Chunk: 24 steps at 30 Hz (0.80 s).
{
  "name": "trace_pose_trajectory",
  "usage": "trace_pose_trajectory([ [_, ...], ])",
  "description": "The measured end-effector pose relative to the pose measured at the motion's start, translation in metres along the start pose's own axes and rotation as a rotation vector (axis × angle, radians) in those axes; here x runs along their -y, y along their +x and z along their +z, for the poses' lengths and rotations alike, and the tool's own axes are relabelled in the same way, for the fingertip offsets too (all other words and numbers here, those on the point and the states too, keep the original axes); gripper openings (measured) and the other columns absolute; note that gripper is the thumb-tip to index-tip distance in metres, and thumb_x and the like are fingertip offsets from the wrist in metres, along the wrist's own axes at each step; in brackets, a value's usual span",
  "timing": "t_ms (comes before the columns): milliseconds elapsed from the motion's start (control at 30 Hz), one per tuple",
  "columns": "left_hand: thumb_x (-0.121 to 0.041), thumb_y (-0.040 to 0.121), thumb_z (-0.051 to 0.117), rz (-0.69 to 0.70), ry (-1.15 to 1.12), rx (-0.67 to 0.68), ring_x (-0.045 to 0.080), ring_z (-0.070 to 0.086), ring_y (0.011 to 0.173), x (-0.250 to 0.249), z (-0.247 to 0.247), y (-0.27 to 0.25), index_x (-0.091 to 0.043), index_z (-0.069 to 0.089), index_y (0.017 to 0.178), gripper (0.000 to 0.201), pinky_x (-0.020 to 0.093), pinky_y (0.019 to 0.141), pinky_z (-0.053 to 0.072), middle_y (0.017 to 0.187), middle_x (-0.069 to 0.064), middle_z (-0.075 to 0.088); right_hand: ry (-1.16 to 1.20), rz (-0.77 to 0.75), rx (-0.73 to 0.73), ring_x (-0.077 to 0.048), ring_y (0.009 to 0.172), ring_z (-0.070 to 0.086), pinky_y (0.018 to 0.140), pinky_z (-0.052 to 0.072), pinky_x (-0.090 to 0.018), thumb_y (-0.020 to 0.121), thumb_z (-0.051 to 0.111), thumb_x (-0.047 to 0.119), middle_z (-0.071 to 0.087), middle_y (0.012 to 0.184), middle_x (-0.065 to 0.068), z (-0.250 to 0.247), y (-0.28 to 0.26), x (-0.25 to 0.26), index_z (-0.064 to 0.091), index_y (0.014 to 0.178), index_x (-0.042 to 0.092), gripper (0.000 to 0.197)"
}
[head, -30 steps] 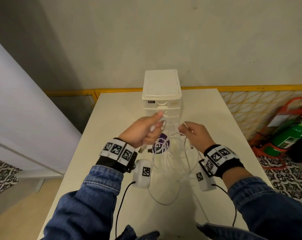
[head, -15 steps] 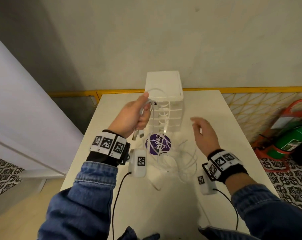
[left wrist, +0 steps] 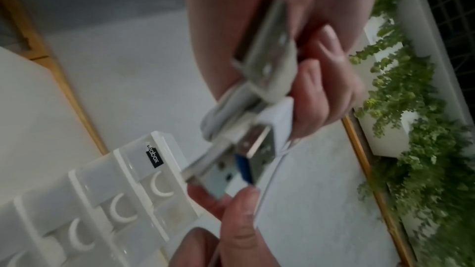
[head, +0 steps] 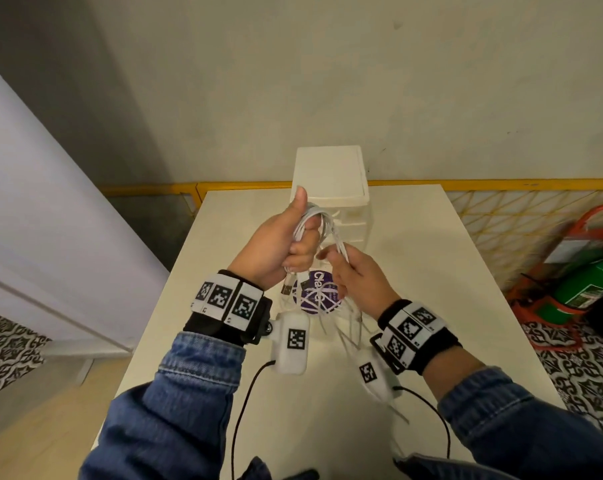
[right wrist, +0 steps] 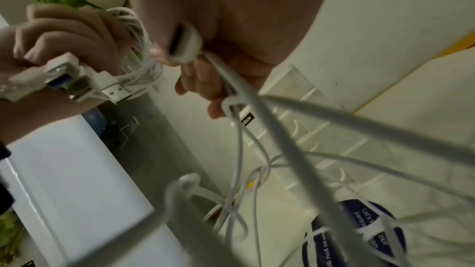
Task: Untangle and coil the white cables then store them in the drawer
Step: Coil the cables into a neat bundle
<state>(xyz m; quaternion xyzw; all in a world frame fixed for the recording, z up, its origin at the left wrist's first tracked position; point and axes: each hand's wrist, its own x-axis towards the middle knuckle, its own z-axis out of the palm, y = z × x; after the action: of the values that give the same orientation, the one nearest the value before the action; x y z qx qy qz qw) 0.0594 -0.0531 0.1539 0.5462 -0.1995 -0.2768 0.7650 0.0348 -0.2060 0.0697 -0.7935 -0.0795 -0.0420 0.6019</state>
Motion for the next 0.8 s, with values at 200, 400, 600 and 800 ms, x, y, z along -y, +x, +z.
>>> trace_pose_trajectory([
  [200, -0.054, 0.094, 0.019, 0.132, -0.425, -0.004, 0.007, 0.013, 0.029, -0.004, -0.01, 0.003, -0.015, 0.048, 0.061, 0.059, 0.016, 0.03, 0.017, 0.035, -0.009, 0.035, -0.134, -0.147, -0.101, -0.023, 0.059, 0.055, 0.063, 0.047, -0.036, 0.095, 0.041, 0.033, 0.051, 0.058, 0.0, -0.007, -0.002, -0.01, 0.056, 0.083, 0.026, 0.02],
  [400, -0.064, 0.09, 0.017, 0.212, -0.531, -0.037, 0.005, 0.018, 0.027, 0.002, -0.013, 0.013, -0.017, 0.046, 0.066, 0.06, 0.018, 0.03, 0.019, 0.036, -0.009, 0.035, -0.376, -0.064, 0.019, -0.019, 0.065, 0.06, 0.073, 0.049, -0.037, 0.098, 0.036, 0.032, 0.061, 0.066, 0.001, -0.004, -0.002, -0.02, 0.058, 0.087, 0.017, 0.029],
  [600, -0.043, 0.099, 0.025, 0.328, -0.637, -0.213, 0.007, 0.033, 0.035, 0.0, -0.011, 0.02, -0.015, 0.041, 0.073, 0.042, 0.02, 0.041, 0.027, 0.047, -0.005, 0.038, -0.355, -0.004, 0.105, -0.004, 0.066, 0.052, 0.068, 0.037, -0.024, 0.099, 0.034, 0.032, 0.052, 0.071, 0.016, 0.009, -0.006, -0.019, 0.05, 0.121, 0.02, 0.031],
  [800, -0.034, 0.102, 0.029, 0.482, -0.422, -0.551, 0.01, 0.035, 0.046, 0.001, -0.006, 0.025, -0.016, 0.044, 0.077, 0.034, 0.022, 0.049, 0.033, 0.057, -0.004, 0.04, -0.513, -0.141, 0.156, -0.03, 0.072, 0.059, 0.068, 0.049, -0.043, 0.099, 0.029, 0.037, 0.064, 0.081, -0.01, 0.019, -0.013, -0.011, 0.046, 0.112, 0.016, 0.03],
])
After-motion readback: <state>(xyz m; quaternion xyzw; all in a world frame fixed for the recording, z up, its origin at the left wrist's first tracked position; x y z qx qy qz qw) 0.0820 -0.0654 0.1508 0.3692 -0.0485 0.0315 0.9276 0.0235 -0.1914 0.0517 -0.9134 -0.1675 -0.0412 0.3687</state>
